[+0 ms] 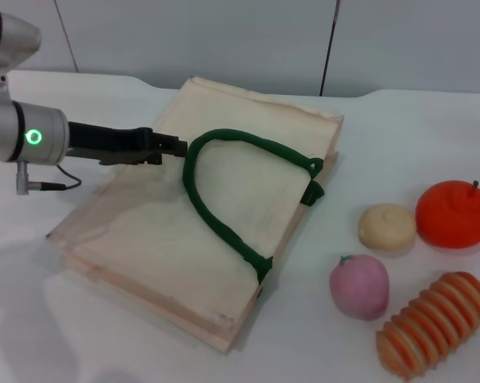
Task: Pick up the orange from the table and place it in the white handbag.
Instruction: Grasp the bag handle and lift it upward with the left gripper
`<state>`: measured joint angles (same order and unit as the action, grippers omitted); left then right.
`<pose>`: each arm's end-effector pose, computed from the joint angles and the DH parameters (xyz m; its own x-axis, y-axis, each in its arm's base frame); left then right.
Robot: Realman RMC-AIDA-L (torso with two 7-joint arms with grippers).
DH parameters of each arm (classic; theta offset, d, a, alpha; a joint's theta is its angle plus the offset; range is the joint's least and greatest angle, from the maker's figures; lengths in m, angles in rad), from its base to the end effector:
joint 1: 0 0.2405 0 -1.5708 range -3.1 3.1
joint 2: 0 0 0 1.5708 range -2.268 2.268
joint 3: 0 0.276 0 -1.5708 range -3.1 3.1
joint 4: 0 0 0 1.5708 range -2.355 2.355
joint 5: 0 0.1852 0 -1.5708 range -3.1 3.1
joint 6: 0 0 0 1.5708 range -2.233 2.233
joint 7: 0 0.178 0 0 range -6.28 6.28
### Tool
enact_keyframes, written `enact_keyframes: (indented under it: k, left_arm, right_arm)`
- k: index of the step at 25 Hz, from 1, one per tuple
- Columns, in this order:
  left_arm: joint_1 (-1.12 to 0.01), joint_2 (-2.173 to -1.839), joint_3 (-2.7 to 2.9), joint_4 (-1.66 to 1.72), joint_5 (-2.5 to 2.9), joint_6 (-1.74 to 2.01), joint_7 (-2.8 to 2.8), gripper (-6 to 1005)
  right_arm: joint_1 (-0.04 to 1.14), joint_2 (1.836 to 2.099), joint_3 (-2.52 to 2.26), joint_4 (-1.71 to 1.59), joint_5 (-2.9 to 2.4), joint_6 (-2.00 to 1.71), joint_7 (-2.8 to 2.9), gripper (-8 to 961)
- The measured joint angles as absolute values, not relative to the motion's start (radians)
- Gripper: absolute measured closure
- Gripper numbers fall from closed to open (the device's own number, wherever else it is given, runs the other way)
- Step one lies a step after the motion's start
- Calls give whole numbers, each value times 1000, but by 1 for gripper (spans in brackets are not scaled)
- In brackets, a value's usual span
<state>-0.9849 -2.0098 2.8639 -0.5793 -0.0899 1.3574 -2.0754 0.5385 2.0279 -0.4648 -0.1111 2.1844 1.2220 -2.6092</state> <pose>-0.2570 0.4259 -0.0125 0.3010 0.8436 0.4447 0.9532 -0.2792 -0.1155 0.3202 0.3979 0.0591 0.5840 0.1461 -0.7985 -0.7855 -0.1463 -0.6013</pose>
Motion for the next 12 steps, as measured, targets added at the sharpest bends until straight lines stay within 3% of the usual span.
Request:
enact_keyframes:
  k: [12]
  left_arm:
    - [-1017,-2011,2864,-535,-34,1313,-2101,384]
  right_arm:
    - [544,2028,-465,-109,2184,1225,-2607,71]
